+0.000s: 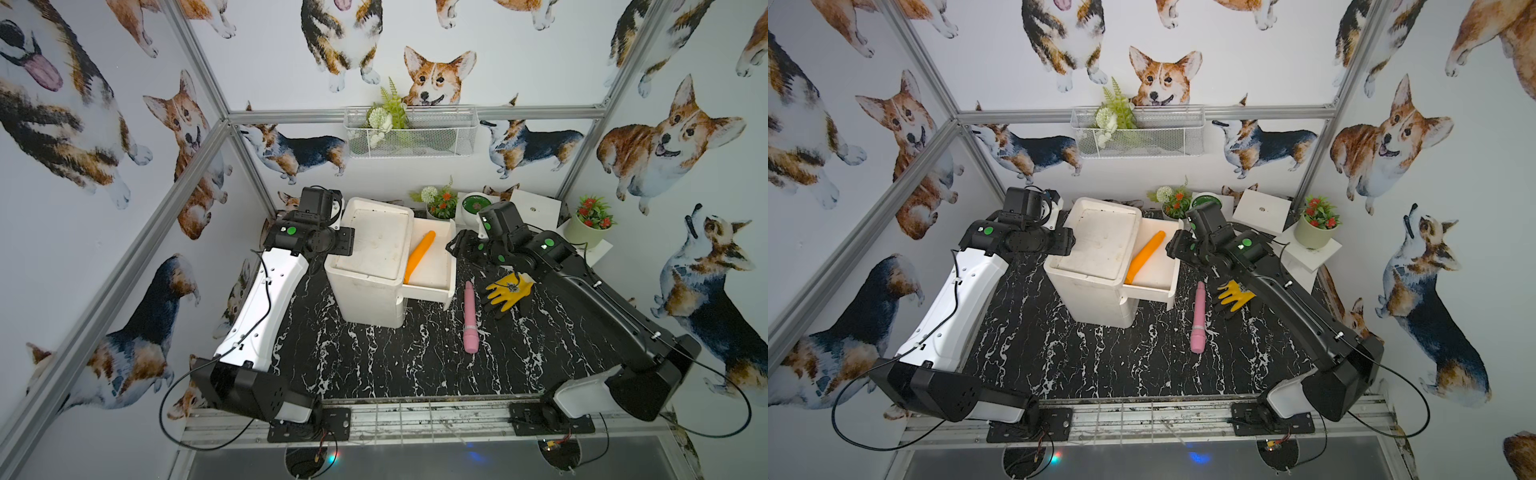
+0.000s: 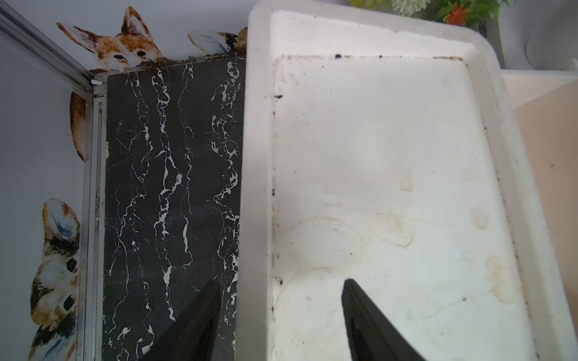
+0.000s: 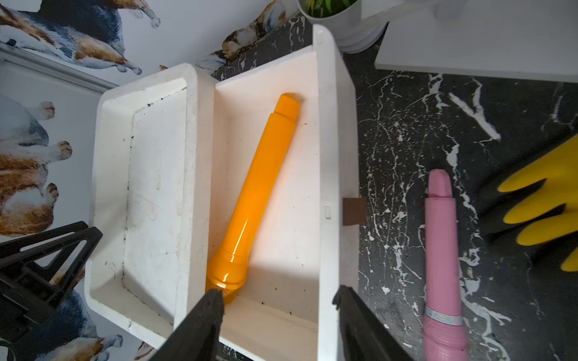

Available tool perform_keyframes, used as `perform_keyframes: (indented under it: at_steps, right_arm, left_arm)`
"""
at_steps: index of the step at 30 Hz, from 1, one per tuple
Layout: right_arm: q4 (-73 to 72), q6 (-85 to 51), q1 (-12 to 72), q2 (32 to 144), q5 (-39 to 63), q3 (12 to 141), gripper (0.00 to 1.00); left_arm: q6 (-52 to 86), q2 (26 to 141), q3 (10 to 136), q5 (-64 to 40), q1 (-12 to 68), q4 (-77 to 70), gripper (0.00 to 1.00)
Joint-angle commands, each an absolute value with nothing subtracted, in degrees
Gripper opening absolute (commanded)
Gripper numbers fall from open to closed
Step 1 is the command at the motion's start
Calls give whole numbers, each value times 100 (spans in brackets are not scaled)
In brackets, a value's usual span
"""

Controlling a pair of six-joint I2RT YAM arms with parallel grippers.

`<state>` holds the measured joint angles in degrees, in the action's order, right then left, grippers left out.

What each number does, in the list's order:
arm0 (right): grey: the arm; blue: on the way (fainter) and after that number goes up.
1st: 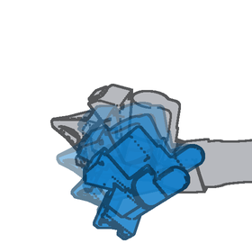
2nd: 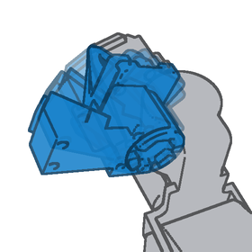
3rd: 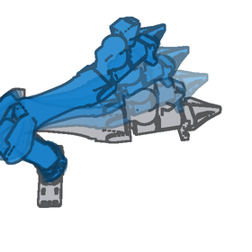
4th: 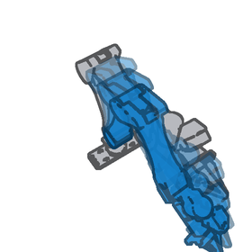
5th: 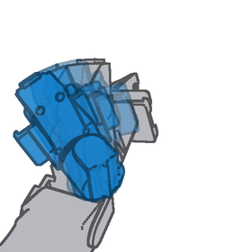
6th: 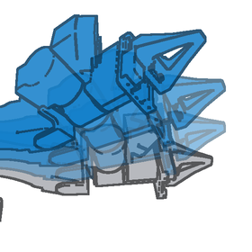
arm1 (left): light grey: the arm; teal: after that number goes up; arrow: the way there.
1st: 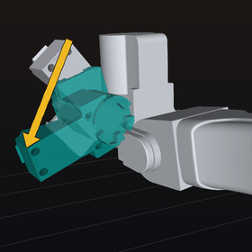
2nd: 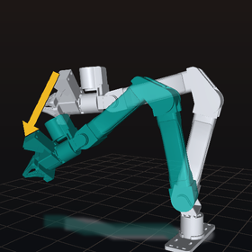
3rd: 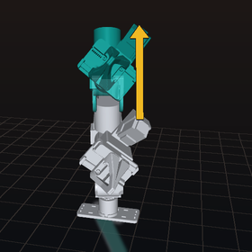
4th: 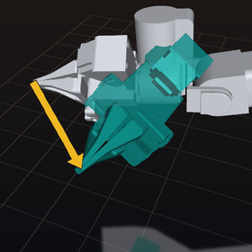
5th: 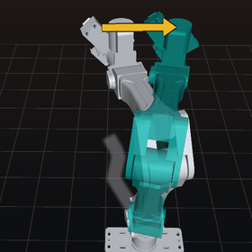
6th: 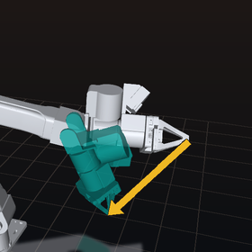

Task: Take the microphone out of the drawer
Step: Pick up the microphone from the drawer.

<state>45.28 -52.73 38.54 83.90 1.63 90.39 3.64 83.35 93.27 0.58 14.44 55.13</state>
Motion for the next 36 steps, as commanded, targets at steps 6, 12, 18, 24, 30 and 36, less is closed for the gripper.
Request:
perform_keyframes:
  at_steps: [6,12,18,24,30,36]
  right_arm:
    - [3796,-5984,4033,9062,-92,9272,59]
    - [3466,-6349,4120,9386,-183,9244,57]
    - [3521,-6619,4216,9788,-176,9502,57]
    - [3654,-6878,4349,10232,-223,9816,56]
    - [3814,-7094,4418,10516,-334,10019,56]
    - [3893,-7224,4431,10741,-360,10159,57]
  left_arm:
    - [299,8297,8941,203,1440,5151,57]
    - [323,8271,8774,81,1437,4993,36]
    - [369,8236,8684,69,1441,4889,33]
    - [426,8209,8616,110,1433,4784,27]
    - [500,8176,8552,82,1433,4638,15]
    - [531,8069,8440,134,1440,4441,12]
